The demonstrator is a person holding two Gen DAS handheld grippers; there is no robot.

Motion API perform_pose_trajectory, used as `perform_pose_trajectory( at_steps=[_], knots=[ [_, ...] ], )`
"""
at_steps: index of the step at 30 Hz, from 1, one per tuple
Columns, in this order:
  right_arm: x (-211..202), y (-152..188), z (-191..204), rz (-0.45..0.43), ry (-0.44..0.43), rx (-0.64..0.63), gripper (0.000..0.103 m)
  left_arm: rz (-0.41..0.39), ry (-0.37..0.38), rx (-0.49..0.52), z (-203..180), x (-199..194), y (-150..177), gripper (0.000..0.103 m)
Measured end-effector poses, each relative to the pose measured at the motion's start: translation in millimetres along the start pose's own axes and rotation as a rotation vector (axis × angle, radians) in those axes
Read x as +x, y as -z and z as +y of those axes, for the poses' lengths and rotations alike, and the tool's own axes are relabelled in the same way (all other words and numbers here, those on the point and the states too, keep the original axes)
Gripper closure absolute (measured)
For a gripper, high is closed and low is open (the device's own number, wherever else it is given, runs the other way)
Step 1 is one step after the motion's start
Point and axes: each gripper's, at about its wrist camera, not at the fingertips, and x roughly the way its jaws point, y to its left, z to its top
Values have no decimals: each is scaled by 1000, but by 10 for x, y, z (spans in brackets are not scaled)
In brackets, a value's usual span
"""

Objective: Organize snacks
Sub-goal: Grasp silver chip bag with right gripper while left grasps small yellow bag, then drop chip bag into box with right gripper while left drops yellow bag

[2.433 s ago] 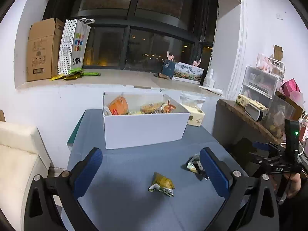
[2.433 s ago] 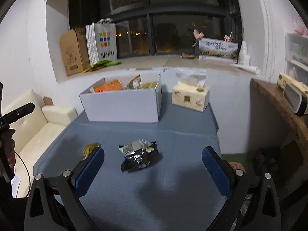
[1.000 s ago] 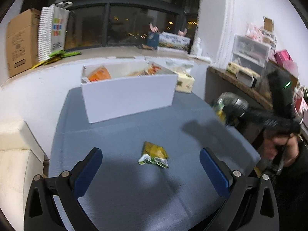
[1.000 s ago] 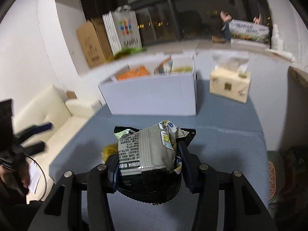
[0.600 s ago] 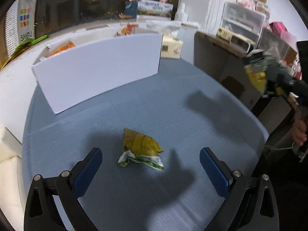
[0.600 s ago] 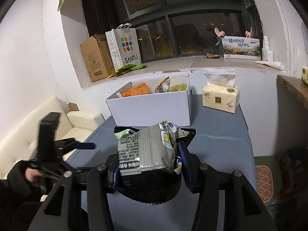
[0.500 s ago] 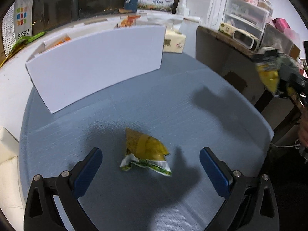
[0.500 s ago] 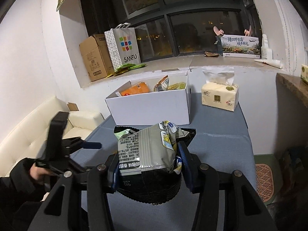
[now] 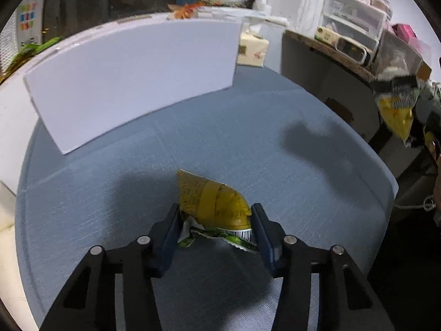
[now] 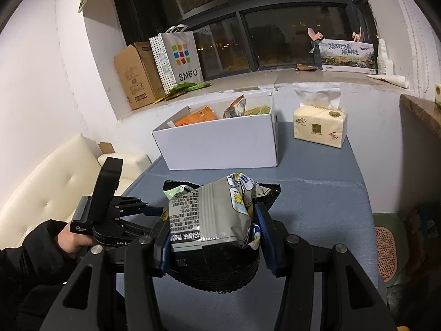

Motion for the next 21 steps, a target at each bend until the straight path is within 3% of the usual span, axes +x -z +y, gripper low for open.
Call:
perform_pose_trajectory(
  at_steps=[7, 11, 15, 18, 21],
  knots=[
    [38, -39, 60, -1, 8, -19, 47, -203, 18, -51, -17, -702, -72, 50],
    [110, -280, 131, -24, -6, -40, 47, -373, 0, -110, 153, -1216, -357, 50],
    [278, -815, 258, -78, -10, -85, 47, -484, -33, -140, 417, -1513, -856, 50],
    [502, -1289, 276, -95, -6, -70, 47, -500, -58, -160, 678, -1505, -1334, 50],
    [860, -1710, 179, -57, -15, -6, 47, -482, -87, -164, 973, -1303, -1732, 50]
  ],
)
